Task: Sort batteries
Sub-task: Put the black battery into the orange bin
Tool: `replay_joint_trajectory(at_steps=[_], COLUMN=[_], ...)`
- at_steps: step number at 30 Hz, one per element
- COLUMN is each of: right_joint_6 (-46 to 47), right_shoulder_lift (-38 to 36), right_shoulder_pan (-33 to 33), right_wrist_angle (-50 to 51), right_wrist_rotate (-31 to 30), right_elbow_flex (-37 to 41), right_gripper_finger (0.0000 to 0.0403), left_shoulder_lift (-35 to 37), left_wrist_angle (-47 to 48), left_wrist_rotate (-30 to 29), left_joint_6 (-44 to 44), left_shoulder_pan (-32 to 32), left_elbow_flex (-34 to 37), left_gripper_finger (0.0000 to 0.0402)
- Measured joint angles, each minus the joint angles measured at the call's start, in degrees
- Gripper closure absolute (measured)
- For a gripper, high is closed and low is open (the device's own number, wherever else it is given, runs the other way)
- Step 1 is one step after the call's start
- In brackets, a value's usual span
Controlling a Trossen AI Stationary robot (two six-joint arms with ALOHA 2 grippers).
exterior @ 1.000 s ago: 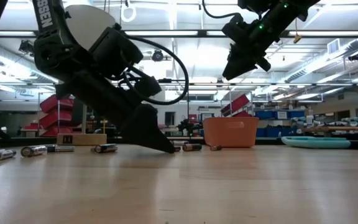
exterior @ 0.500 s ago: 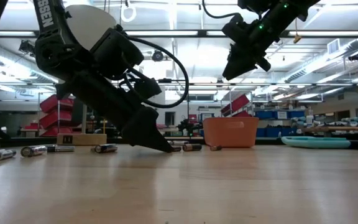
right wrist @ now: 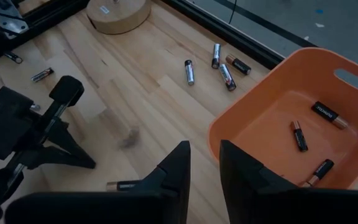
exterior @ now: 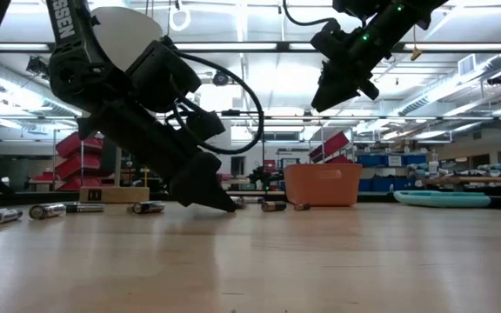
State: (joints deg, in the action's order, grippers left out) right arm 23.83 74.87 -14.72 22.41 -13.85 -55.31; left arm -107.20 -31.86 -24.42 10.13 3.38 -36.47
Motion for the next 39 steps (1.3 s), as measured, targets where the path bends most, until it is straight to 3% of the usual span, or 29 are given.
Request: replay_joint_trajectory(at_steps=[20,29,39], right_joint_6=[0.0,-0.52,-1.09], right_shoulder_lift=[0.0,0.0,0.0], right_shoulder_pan=[0.09,0.09,0.09], right_wrist_angle=[0.44,0.44,0.42], right_wrist_rotate=[0.0,0.0,0.0], right_elbow_flex=[0.0,0.0,0.0], right_gripper_finger=[0.033,0.033,0.033], left_shoulder_lift=[-0.24,-0.11,-0.17], left_wrist_angle=[-6.15,-16.21,-16.51], left_wrist_rotate=[0.35,2.45,1.18], left_joint_6=[-0.77,-1.71,-0.54], left_shoulder_pan=[-0.09,-0.15,0.0], left_elbow_flex=[0.28,0.17,-1.72], left_gripper_finger=[0.0397,0.0328,0.0237])
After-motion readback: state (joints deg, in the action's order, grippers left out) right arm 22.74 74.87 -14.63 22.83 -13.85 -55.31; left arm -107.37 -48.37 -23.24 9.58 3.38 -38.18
